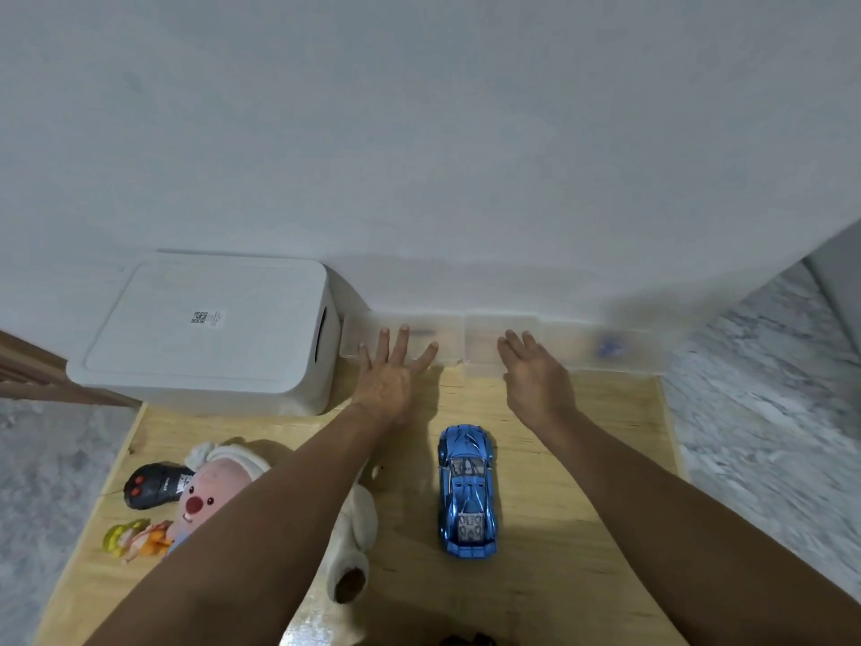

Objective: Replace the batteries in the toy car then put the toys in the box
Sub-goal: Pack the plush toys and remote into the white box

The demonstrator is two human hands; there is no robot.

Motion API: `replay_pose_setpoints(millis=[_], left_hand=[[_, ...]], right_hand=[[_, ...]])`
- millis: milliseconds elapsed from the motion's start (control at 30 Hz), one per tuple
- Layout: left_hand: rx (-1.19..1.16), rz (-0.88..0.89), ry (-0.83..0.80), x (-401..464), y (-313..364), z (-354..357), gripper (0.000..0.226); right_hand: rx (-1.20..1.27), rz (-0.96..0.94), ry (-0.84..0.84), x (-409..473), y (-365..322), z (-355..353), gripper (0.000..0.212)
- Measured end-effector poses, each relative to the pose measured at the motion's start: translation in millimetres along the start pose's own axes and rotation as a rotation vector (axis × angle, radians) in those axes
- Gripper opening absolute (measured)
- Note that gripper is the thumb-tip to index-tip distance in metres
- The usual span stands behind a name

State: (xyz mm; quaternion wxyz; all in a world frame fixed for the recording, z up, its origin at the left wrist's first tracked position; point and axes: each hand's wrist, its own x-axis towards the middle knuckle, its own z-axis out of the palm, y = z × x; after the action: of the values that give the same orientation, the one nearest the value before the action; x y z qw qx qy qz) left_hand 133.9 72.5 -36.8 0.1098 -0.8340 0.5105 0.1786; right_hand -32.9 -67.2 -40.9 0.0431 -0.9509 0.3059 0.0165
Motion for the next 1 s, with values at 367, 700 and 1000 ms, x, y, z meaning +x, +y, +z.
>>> replay_pose_setpoints(millis=[367,700,1000], left_hand=[[-0.165,0.046,-0.052,13,-11,-8,0.089],[-0.229,0.017,-0.059,20,-11,-9,0.088],[-0.256,-0.017,-0.082,14,-6,-17,0.090]], right_hand=[[-0.117,-0.029,0.053,5,1,9,0.062],[0.149,0.400,0.057,-12,21,-8,0.070],[0.226,0.437,-0.234,-20,39,-5,0.086]])
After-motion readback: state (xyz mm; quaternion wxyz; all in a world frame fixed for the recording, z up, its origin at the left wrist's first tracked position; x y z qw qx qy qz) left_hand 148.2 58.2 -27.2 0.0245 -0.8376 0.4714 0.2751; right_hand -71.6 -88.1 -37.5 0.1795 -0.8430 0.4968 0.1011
